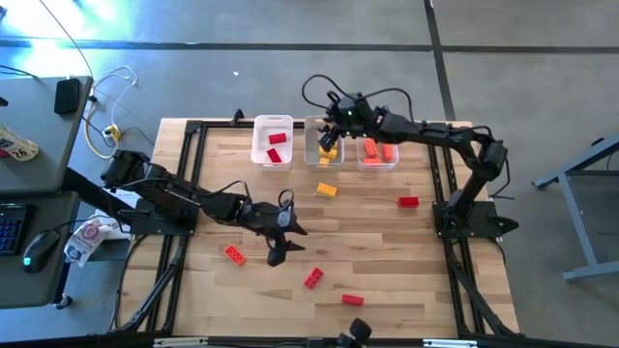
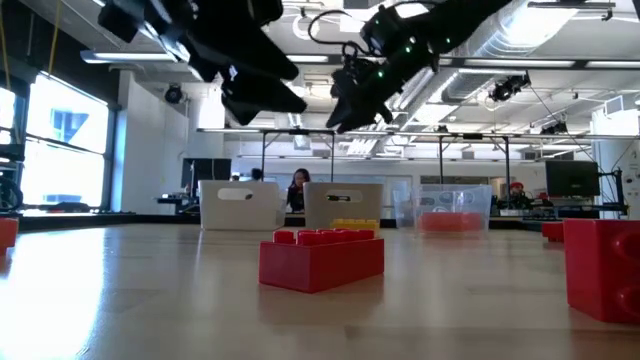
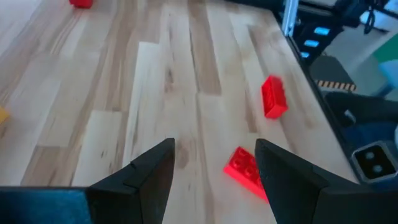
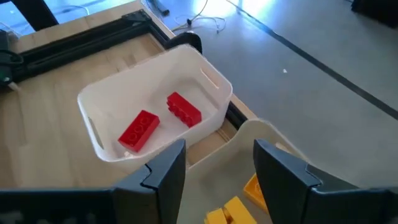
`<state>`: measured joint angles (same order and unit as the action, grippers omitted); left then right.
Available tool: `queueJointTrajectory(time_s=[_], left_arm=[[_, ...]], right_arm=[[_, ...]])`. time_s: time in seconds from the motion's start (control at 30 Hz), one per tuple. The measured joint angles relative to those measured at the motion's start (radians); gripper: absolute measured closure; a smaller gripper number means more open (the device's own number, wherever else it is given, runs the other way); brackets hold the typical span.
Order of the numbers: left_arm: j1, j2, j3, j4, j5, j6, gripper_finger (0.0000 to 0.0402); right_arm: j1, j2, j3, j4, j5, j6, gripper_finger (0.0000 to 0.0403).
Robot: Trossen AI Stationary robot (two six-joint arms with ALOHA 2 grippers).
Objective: Sort & place blocks by color
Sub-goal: Put the red game piece into the white bin
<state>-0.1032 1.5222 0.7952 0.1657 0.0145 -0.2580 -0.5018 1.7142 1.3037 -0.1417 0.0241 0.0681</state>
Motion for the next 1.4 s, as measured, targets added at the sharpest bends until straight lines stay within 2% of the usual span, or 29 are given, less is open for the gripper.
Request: queueJointTrajectory(time_s=[0.1,0.3,0.57,0.83,1.13,1.3,1.4], left_arm=[[-0.001,0.0,0.049,-0.061,-0.005,-0.049,0.019],[-0.002,0.0,0.169,-0.294,-0.068,-0.166,0.019],[-0.02,0.0,0.295,-0.535,-0.122,-0.417,0.019],[-0.078,0.001,0.373,-0.552,-0.161,-0.537,0.019],[-0.143,0.039,0.474,-0.584,-0.18,-0.581,0.019],[-0.181,0.039,0.525,-0.679,-0.284,-0.612,0.019],[-0.205,0.039,0.53,-0.701,-0.336,-0.652,0.019]], right_arm=[[0.0,0.0,0.09,-0.109,-0.001,-0.018,0.0228],[0.0,0.0,0.242,-0.266,0.001,-0.024,0.0228],[0.0,0.0,0.332,-0.356,0.02,-0.024,0.0228],[-0.002,0.0,0.333,-0.406,0.114,-0.076,0.0228],[-0.002,0.0,0.333,-0.488,0.197,-0.088,0.0228],[-0.002,-0.005,0.333,-0.491,0.273,-0.114,0.0228],[-0.002,-0.005,0.333,-0.499,0.284,-0.099,0.0228]])
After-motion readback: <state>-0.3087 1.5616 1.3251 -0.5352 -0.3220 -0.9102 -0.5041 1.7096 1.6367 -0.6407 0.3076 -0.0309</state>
